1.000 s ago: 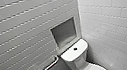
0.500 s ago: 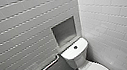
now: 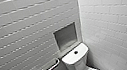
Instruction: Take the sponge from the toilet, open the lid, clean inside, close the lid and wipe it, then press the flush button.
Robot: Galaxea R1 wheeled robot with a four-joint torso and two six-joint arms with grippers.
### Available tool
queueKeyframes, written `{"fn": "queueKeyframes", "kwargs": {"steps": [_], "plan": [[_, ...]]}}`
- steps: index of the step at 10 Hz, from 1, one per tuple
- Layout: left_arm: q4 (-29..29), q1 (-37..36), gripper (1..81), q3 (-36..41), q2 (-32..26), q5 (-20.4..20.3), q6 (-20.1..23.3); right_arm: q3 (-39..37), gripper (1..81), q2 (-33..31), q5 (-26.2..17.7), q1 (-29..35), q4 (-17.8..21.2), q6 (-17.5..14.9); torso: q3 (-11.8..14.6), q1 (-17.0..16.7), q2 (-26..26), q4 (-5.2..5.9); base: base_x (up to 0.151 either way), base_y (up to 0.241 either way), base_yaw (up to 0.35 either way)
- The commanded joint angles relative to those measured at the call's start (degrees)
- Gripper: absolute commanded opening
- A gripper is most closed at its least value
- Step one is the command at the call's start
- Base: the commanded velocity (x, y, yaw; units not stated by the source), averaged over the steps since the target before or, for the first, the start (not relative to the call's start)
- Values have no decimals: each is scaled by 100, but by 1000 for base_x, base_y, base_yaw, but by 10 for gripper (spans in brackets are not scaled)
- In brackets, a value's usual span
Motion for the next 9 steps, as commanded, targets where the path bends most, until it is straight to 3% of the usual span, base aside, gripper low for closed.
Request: {"fn": "queueKeyframes", "kwargs": {"steps": [1, 2, 3, 4, 7, 9], "plan": [[35, -86, 811, 10, -25, 278, 21, 24, 10, 16, -395, -2, -103, -2, 549, 0, 0, 0, 0, 0, 0], [27, -86, 811, 10, -33, 287, 12, -64, 10, 69, -395, -2, -103, -2, 768, -5, 0, 0, 0, 0, 0], [9, -86, 811, 10, -59, 287, 3, -221, 10, 165, -395, 32, -103, -2, 415, -7, 0, 0, 0, 0, 0], [-17, -86, 811, 10, -86, 287, -5, -457, 10, 305, -577, 103, -59, 24, 616, -11, 0, 0, 0, 0, 0], [-26, -86, 811, 10, -104, 287, -23, -1442, 10, 701, -2379, 437, -42, 42, 791, -18, -5, 0, 0, 0, 0], [-26, -86, 811, -51, -104, 287, -23, -1734, 10, 886, -2337, 323, -33, 6, 787, -20, -5, 0, 0, 0, 0]]}}
